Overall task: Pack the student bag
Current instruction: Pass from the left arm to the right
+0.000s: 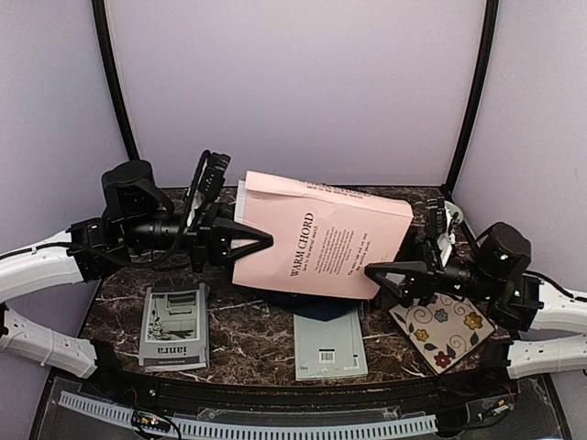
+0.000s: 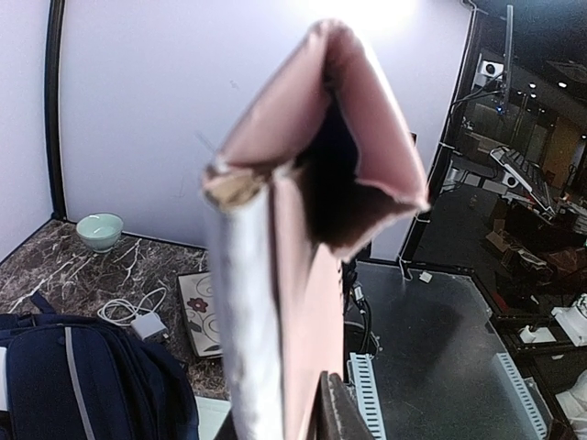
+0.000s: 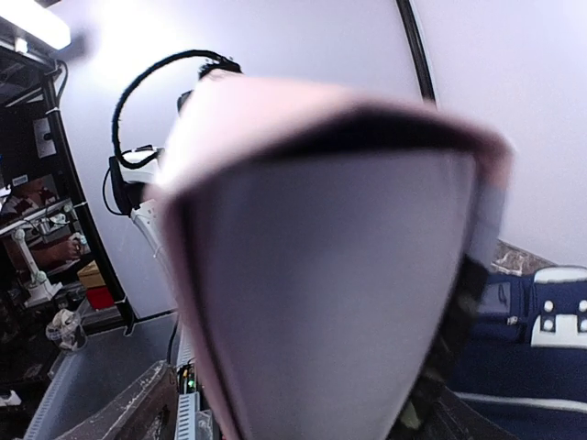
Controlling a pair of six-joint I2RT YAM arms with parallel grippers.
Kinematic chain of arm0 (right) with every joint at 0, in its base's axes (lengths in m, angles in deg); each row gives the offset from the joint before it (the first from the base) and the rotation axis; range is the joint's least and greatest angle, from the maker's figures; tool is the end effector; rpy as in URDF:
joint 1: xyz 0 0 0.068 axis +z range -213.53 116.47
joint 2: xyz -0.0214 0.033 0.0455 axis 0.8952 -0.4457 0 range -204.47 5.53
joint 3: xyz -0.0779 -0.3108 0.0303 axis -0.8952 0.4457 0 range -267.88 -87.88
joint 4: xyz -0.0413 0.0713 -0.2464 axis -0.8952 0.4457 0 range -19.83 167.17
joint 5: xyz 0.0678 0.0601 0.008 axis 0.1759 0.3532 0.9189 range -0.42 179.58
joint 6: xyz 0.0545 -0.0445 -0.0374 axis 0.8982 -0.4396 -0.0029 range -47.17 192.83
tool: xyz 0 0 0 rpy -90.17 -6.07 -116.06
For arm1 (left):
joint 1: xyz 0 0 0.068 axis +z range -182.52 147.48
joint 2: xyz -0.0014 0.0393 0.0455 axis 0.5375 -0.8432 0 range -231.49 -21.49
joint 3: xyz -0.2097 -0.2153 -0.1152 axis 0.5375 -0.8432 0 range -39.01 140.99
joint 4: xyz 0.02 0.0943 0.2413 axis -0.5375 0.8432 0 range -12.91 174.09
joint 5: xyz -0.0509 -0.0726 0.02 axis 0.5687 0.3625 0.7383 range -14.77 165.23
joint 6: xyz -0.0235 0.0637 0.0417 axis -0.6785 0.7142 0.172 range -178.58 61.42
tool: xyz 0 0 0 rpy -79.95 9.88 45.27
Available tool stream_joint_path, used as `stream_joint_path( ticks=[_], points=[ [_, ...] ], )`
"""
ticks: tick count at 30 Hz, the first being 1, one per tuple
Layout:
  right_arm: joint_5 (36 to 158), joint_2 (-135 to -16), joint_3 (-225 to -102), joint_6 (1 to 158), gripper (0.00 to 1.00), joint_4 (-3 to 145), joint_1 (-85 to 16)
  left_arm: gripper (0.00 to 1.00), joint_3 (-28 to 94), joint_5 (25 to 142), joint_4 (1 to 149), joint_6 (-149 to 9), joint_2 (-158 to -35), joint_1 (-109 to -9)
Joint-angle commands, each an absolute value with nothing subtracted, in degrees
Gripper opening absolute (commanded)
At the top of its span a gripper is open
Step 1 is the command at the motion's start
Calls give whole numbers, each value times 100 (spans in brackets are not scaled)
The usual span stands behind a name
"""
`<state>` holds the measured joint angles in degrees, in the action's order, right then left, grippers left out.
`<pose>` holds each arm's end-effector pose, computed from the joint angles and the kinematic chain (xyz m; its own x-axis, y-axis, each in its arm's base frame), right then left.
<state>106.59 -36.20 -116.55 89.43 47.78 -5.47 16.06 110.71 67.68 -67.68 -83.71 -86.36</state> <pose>0.0750 0.1580 0.3489 -0.1933 0.2065 -0.9592 -0.9486 0.2106 0.2364 0.1165 -0.2270 0.4261 -0.1352 -0.0333 -0.9903 0.9908 0.0070 -0.1355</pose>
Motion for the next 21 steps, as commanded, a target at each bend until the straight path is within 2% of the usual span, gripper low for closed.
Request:
stream_joint_path(
  ticks=[1, 3, 6, 8, 10, 11, 14, 15, 18, 21],
  points=[
    [11051, -3736, -11819, 9368, 65, 3936, -570, 11, 1625, 11176, 6237, -6904, -8410, -8648],
    [10991, -3677, -11908, 9361, 48, 4179, -574, 11, 1627, 11122, 6306, -6885, -8438, -8648],
    [10539, -3478, -11889, 9424, 36, 4452, -579, 11, 1659, 10904, 6614, -6723, -8515, -8648],
    [10138, -3373, -11901, 9516, 25, 4735, -587, 11, 1751, 10693, 6925, -6627, -8675, -8640],
    [9729, -3364, -11995, 9686, 6, 5088, -600, 15, 1898, 10528, 7212, -6575, -8845, -8627],
    [9576, -3376, -12050, 9774, 3, 5258, -610, 21, 1953, 10475, 7326, -6552, -8930, -8622],
    [9041, -3434, -12290, 10106, 4, 6041, -678, 56, 2186, 10173, 7732, -6480, -9204, -8564],
    [8827, -3430, -12402, 10205, 3, 6390, -721, 65, 2290, 10000, 7919, -6448, -9285, -8531],
    [7848, -3279, -12650, 10591, 1, 7368, -967, 78, 2632, 9247, 8536, -6359, -9559, -8356],
    [7020, -2951, -12648, 11082, 0, 8121, -1292, 81, 3054, 8743, 9127, -6211, -9979, -8197]
  ],
)
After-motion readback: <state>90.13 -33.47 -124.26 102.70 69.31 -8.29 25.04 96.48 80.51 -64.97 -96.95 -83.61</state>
